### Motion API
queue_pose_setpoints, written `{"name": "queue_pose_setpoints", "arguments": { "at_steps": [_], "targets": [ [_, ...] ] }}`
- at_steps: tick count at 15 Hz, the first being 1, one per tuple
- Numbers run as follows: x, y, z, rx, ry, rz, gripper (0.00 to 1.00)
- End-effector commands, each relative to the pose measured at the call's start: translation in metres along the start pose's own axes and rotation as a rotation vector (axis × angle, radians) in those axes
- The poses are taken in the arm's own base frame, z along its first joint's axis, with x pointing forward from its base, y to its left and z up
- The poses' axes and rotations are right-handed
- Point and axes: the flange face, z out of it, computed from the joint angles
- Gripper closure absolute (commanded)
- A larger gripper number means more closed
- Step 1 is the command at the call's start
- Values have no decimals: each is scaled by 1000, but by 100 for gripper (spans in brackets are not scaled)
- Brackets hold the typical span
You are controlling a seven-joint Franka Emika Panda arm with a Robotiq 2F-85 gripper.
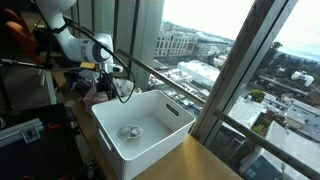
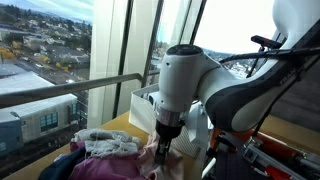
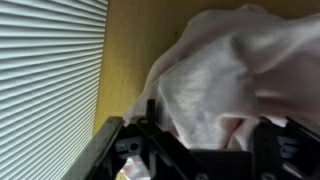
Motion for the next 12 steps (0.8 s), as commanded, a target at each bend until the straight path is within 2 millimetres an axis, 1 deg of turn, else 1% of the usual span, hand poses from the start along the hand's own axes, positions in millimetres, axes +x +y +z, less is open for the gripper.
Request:
{"name": "queue_pose_setpoints", "arguments": {
  "at_steps": [1,3,4,5,7,9,10,12],
  "targets": [
    [8,10,-11,22,-31,-2,58],
    [10,21,-22,39,-34,11,73],
    [10,30,-34,43,-24,19,81],
    [9,38,-49,53,-12,26,88],
    [9,60,-89,90,26,41,99],
    [12,79,-129,127,72,55,100],
    [13,90,-153,133,108,58,97],
    [17,115,-202,139,167,71,97]
  ]
}}
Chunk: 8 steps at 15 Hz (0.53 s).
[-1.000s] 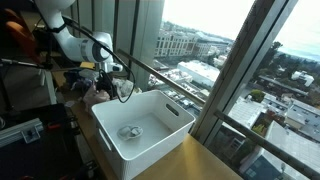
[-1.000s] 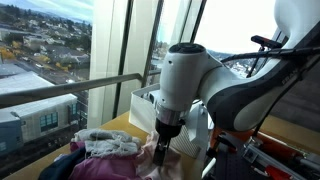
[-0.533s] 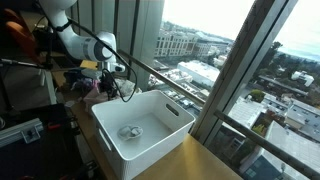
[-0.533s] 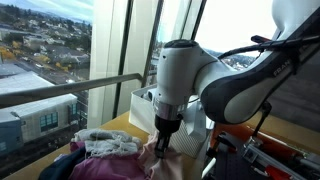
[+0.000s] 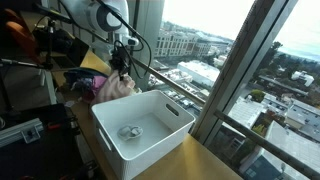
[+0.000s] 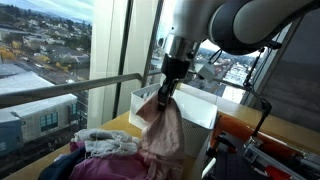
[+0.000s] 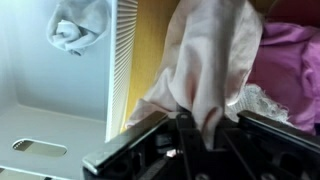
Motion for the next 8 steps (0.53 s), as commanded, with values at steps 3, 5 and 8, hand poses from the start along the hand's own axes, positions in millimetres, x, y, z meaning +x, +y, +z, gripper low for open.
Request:
{"name": "queue_pose_setpoints", "arguments": {
  "at_steps": [3,5,8],
  "targets": [
    [20,61,-139,32,136,33,97],
    [28,99,-179,36,177,74,97],
    [33,171,-225,26,241,160,97]
  ]
}}
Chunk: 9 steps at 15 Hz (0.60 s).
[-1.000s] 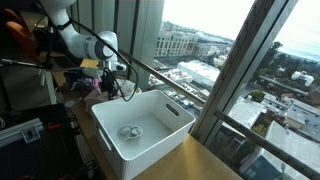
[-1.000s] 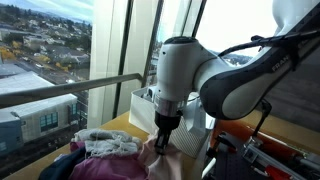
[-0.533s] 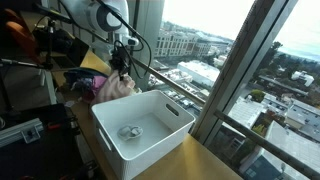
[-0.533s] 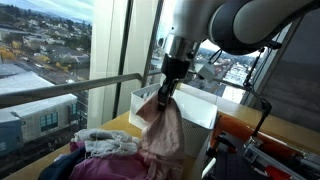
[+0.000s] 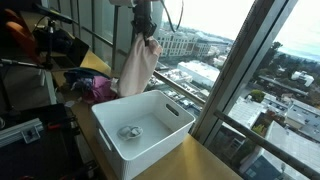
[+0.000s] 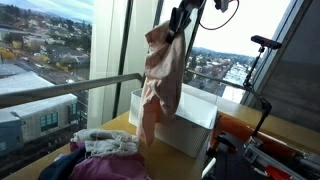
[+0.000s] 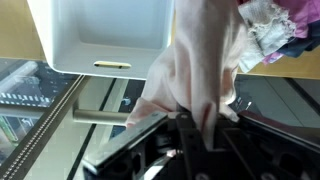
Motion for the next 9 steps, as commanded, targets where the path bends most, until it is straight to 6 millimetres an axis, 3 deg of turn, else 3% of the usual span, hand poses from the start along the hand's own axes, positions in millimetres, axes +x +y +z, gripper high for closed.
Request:
{"name": "queue_pose_setpoints", "arguments": {
  "at_steps": [1,4,6,9],
  "targets": [
    [25,82,-47,2,53,81,97],
    [24,150,-56,-7,67,163,97],
    [15,172,-41,-11,53,197,97],
    [1,181,-5,-7,-4,227,97]
  ]
}}
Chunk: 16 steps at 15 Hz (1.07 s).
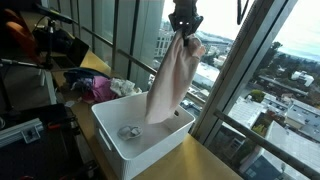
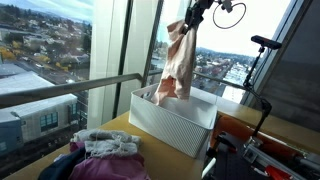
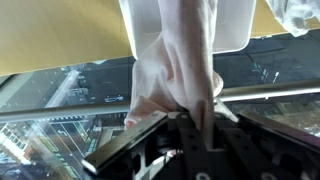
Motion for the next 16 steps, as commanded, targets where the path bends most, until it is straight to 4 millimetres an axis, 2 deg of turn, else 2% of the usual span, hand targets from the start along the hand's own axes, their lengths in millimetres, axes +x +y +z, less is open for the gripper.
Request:
{"name": "queue_pose_setpoints", "arguments": {
  "at_steps": [1,6,8,9,10,13,14,16],
  "targets": [
    [-11,1,38,25,-63,14,97],
    [-47,-19,107,25,-187,0,97],
    [-59,-23,129,20,-223,0,97],
    [-65,-25,136,20,-236,-5,64],
    [-69,-28,141,22,-246,-12,61],
    [-72,-40,138,32,-253,-21,41],
    [-71,-48,134,34,-249,-31,35],
    [-72,-79,119,41,-230,-70,20]
  ]
}}
